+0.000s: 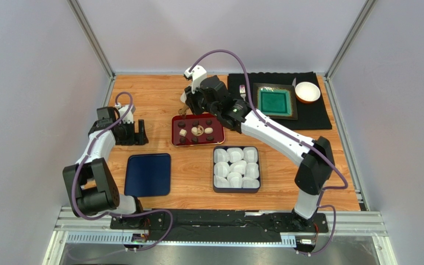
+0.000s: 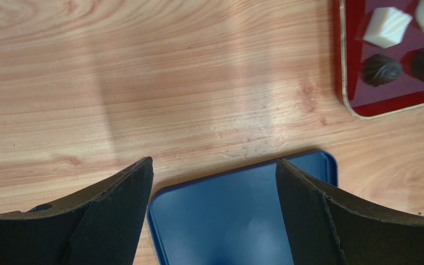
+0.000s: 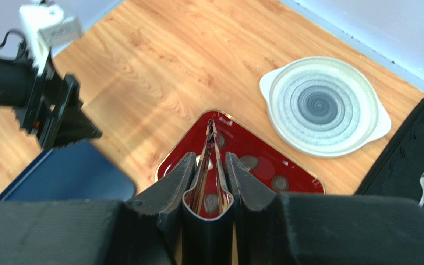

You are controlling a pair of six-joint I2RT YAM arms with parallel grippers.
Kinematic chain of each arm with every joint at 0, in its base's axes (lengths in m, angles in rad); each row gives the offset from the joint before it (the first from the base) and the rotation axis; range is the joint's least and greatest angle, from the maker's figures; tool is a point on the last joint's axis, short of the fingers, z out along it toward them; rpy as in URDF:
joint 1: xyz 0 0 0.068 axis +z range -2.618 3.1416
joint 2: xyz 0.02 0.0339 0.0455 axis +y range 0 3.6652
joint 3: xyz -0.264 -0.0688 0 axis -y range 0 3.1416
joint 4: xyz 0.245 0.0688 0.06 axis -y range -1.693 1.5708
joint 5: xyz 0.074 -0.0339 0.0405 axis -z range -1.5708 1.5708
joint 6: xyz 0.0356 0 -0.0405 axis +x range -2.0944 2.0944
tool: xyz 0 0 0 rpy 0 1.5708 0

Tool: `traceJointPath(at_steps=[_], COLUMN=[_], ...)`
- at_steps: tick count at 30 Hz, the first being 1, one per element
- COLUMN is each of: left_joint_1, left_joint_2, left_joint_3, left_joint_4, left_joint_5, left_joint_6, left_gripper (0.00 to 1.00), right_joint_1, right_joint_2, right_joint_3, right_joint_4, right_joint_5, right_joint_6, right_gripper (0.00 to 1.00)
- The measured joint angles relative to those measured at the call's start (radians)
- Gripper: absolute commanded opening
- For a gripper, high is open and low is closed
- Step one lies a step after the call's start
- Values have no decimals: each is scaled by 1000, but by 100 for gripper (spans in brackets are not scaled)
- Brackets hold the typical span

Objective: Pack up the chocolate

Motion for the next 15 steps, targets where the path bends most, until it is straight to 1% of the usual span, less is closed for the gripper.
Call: traceJointPath(at_steps=[6,8,9,14,15], left_joint_1=[13,18,22,34,35], left_joint_2=[21,21,18,-17,-29], left_joint_3=[-32,-42,-49,-71,-71], left_joint_4=[36,45,48,49,50], left_joint_5=[1,3,5,9,12], left_joint_6=[8,10,11,21,25], left_gripper=[90,90,90,90,90], right_joint_1=[-19,-20,-20,-28,-29], right_joint_2=[129,159,173,204,208], right_joint_3=[120,145,155,161,161], right_joint_4=[14,15,14,14,14], right_joint_5=[13,16,18,18,16], right_joint_6=[0,1,3,14,17], right_gripper=[0,5,9,13,16])
